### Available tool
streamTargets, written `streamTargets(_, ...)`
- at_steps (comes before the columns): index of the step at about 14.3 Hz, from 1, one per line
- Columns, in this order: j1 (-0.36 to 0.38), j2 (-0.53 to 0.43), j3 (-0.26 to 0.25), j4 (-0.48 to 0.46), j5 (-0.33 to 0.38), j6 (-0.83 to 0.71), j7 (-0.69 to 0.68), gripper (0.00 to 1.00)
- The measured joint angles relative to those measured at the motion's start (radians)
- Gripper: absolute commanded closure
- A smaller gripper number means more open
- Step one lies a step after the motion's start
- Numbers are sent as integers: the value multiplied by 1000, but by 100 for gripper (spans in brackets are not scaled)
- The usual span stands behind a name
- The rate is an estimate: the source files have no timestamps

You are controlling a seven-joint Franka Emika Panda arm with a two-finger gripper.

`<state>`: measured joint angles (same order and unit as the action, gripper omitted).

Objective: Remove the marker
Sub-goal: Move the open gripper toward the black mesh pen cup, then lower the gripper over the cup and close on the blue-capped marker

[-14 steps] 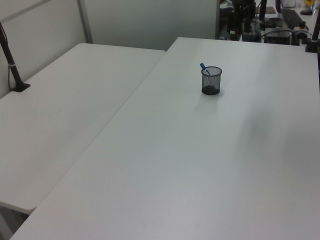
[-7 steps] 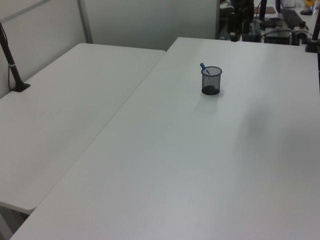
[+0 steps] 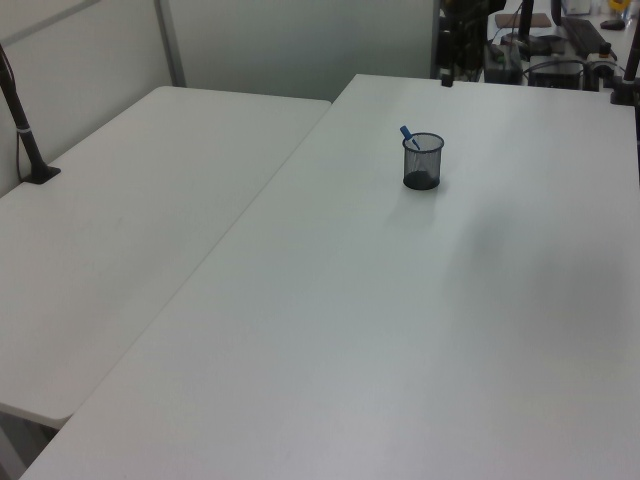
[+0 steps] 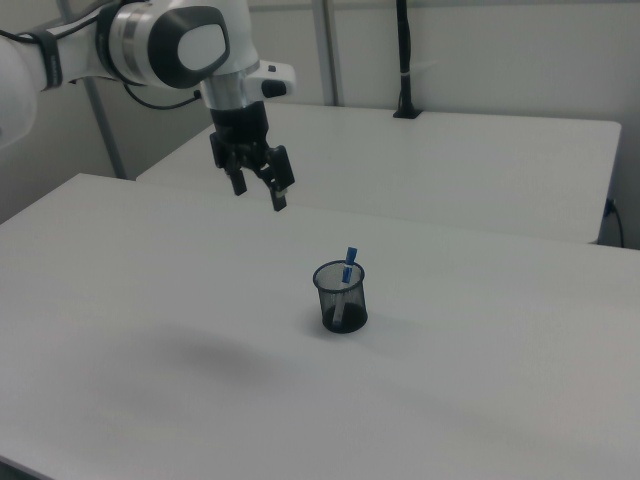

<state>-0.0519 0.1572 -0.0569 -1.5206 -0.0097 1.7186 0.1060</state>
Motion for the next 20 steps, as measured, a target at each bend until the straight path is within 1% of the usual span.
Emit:
streamTargets(2,0,36,0,22,0,89,0,0)
streamTargets(12,-12,217,-1,26,-7,458,2,0)
streamTargets(15,-25,251,-10,26,-33,491,2,0)
streamTargets(20,-56,258,-13,26,-48,494,-27,10)
